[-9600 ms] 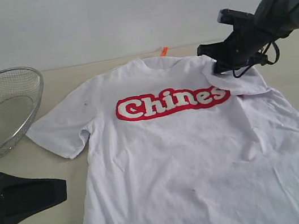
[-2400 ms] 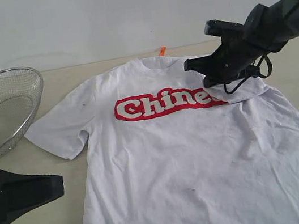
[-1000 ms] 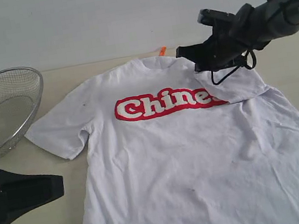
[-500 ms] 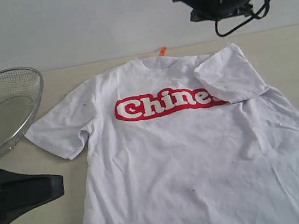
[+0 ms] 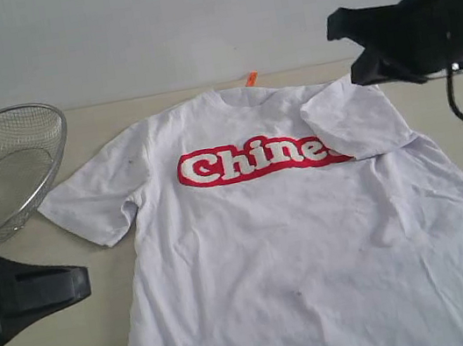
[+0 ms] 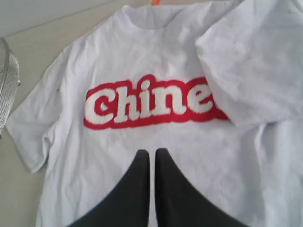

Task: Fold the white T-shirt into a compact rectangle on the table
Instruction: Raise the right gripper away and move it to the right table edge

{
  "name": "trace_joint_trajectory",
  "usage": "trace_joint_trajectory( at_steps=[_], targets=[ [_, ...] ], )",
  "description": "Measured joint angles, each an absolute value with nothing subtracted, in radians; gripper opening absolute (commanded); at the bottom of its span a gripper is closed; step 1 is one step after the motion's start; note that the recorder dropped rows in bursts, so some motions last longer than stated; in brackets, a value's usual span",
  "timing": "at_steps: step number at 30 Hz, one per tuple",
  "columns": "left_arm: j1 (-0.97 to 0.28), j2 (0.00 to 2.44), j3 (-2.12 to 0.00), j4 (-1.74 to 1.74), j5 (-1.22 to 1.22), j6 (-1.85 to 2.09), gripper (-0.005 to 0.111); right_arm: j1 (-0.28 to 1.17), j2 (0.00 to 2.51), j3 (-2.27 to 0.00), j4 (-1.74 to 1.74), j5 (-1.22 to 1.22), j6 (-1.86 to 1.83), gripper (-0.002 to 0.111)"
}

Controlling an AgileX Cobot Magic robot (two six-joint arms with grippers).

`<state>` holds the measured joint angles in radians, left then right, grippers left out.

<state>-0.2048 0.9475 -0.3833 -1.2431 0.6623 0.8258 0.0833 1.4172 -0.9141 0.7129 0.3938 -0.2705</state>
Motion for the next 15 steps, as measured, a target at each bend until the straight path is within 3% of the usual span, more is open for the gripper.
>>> trace_joint_trajectory(
  at_steps=[7,15],
  targets=[
    [-0.205,0.947,-0.266,-1.386,0.560,0.830,0.004,0.211,1.165,-0.654,0.734,0.375,-0.286,0.000],
    [-0.205,0.947,-0.168,-1.619,0.650,0.946,0.004,0.326,0.984,-0.491,0.740,0.348,-0.305,0.000]
  ],
)
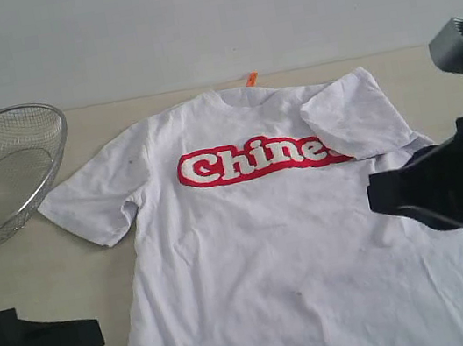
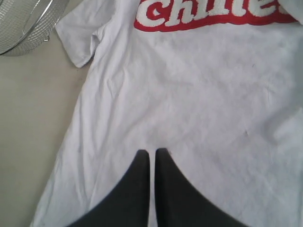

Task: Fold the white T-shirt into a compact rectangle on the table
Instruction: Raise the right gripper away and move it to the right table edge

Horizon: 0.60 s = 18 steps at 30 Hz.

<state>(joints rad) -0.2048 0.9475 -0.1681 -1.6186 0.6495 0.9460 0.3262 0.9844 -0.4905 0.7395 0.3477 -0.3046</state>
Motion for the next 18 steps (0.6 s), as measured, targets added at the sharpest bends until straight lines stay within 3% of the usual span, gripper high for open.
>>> trace_joint_trajectory(
  at_steps=[18],
  targets=[
    [-0.205,0.850,-0.006,-1.732,0.700,0.966,0.004,0.338,0.933,-0.465,0.740,0.349,-0.381,0.000]
  ],
)
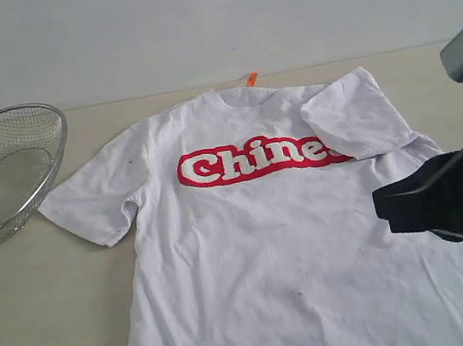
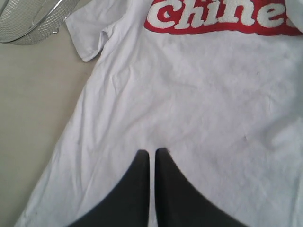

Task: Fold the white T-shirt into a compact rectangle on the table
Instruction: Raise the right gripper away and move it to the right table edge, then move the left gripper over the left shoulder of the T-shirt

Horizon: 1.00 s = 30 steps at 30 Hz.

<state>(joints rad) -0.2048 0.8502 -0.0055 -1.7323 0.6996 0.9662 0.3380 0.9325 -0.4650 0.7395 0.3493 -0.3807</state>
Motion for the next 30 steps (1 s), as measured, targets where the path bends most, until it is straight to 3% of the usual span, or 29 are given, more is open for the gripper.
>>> trace_joint_trajectory(
  at_steps=[4,7,11,13,20,30],
  targets=[
    [-0.205,0.850,-0.006,-1.732,0.604,0.936,0.007,0.338,0.933,-0.465,0.740,0.349,-0.389,0.000],
    [-0.205,0.850,-0.020,-1.732,0.523,0.907,0.021,0.338,0.933,-0.460,0.740,0.344,-0.391,0.000],
    [-0.205,0.850,-0.063,-1.734,0.467,0.878,0.049,0.338,0.933,-0.431,0.740,0.324,-0.393,0.000],
    [-0.205,0.853,-0.090,-1.734,0.441,0.859,0.054,0.338,0.933,-0.416,0.740,0.311,-0.393,0.000],
    [-0.205,0.973,-0.170,-1.736,0.300,0.828,0.054,0.338,0.933,-0.397,0.747,0.269,-0.395,0.000],
    [-0.205,1.491,-0.469,-1.738,0.320,0.899,0.054,0.338,0.933,-0.397,0.751,0.247,-0.399,0.000]
  ],
)
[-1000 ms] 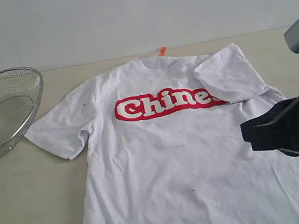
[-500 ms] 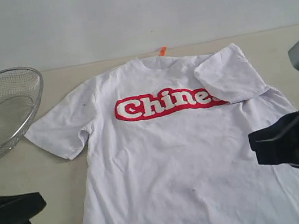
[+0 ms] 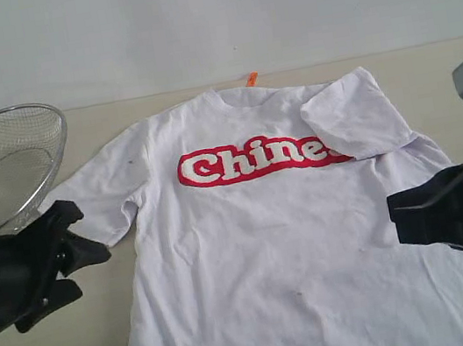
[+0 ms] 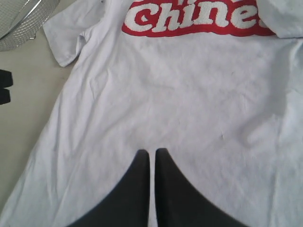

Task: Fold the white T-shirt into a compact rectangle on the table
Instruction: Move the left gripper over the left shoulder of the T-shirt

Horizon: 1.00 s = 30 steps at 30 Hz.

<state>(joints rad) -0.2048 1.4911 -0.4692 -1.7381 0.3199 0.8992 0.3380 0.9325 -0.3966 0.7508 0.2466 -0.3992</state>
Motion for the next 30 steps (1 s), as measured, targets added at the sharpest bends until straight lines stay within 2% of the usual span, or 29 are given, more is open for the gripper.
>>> trace_joint_trajectory(
  at_steps=[7,30],
  targets=[
    [-0.205,1.699,-0.638,-1.738,0.334,0.902,0.054,0.338,0.933,-0.397,0.751,0.247,-0.405,0.000],
    [-0.205,1.866,-0.775,-1.738,0.269,0.902,0.054,0.338,0.933,-0.397,0.751,0.253,-0.411,0.000]
  ],
)
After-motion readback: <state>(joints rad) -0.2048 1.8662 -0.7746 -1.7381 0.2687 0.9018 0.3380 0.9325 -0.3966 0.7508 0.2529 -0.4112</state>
